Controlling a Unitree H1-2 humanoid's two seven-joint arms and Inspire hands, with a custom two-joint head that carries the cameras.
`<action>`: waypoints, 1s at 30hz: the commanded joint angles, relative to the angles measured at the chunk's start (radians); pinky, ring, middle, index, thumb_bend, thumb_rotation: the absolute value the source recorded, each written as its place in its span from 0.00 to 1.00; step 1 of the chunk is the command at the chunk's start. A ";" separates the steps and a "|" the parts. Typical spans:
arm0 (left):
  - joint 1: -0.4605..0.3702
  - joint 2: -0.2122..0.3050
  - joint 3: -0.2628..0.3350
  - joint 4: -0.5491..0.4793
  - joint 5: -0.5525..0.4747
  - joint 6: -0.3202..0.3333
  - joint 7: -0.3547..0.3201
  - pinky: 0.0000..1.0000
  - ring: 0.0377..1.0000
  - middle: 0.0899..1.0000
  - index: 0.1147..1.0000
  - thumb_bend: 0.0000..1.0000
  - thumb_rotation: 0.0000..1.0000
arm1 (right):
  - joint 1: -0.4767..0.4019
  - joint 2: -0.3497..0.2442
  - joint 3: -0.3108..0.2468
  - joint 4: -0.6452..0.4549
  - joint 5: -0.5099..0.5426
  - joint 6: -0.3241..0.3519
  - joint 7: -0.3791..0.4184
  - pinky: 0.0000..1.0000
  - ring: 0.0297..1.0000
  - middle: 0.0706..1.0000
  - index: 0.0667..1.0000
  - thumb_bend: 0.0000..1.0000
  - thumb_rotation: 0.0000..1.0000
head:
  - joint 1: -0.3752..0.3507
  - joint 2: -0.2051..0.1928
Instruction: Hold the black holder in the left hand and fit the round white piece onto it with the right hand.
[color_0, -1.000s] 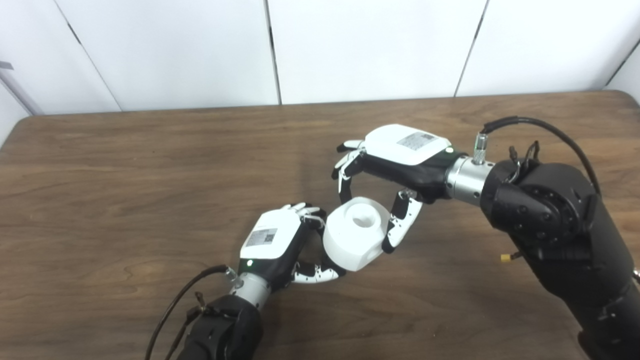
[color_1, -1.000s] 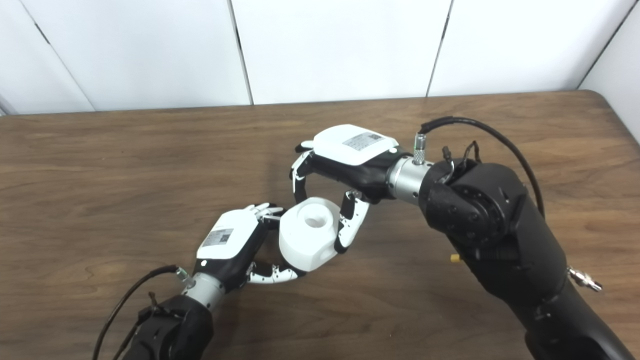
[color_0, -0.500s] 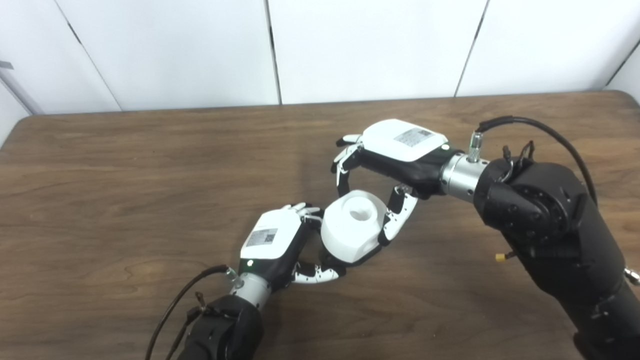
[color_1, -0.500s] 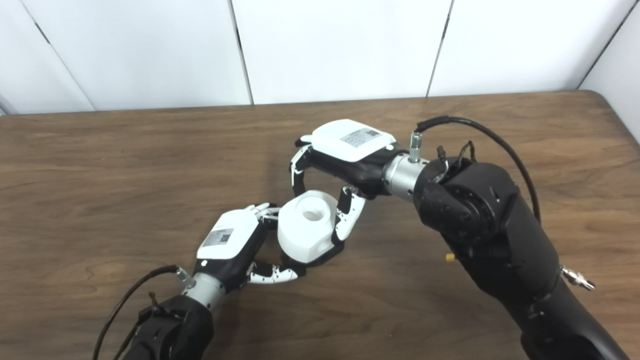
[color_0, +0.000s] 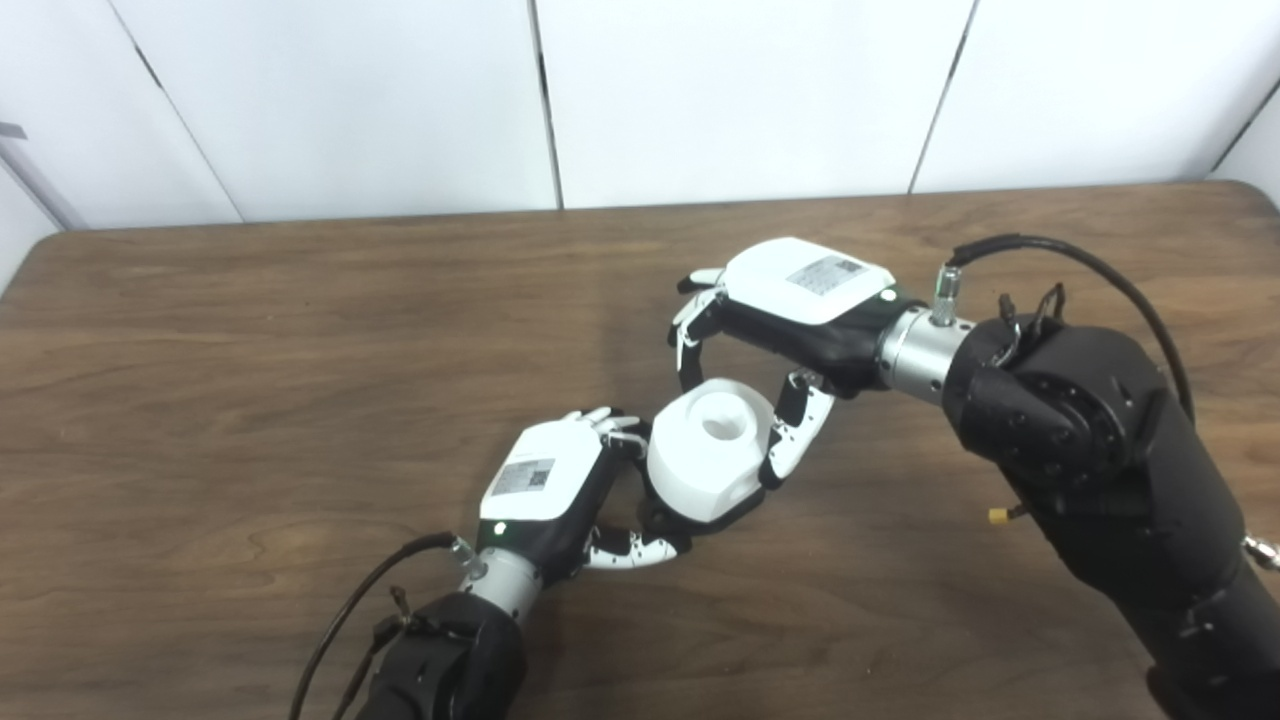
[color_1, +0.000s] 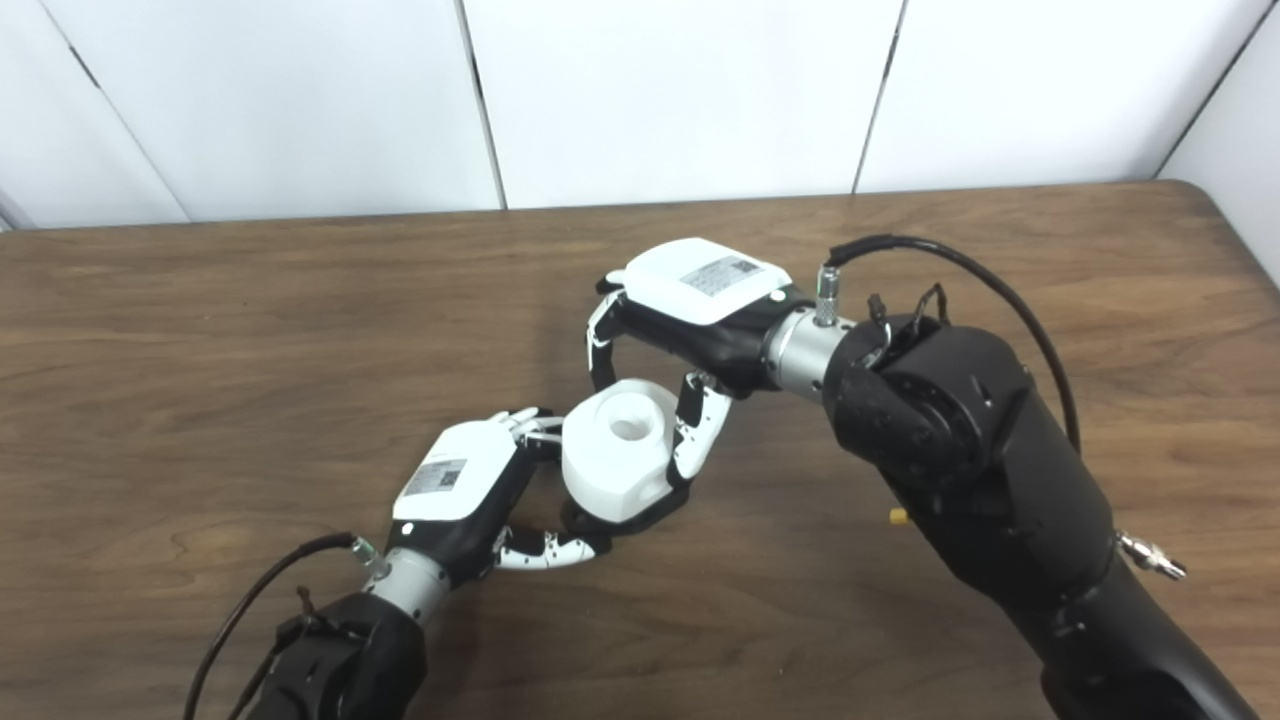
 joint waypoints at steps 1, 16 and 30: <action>0.045 0.011 -0.019 0.022 0.005 0.038 -0.079 0.91 0.91 0.82 0.43 0.50 0.05 | -0.028 0.001 -0.008 -0.006 -0.001 -0.023 -0.020 0.86 0.94 0.78 0.45 0.52 0.13 | -0.001 0.001; 0.046 -0.002 -0.024 0.012 0.011 0.054 -0.086 0.91 0.91 0.83 0.43 0.50 0.05 | -0.010 0.006 0.009 0.011 -0.008 -0.053 -0.027 0.84 0.94 0.78 0.44 0.52 0.13 | -0.002 0.007; 0.039 -0.002 -0.032 0.012 0.018 0.062 -0.090 0.91 0.91 0.82 0.43 0.50 0.05 | 0.001 0.010 0.025 0.029 -0.026 -0.062 -0.026 0.84 0.93 0.77 0.45 0.52 0.13 | 0.001 0.009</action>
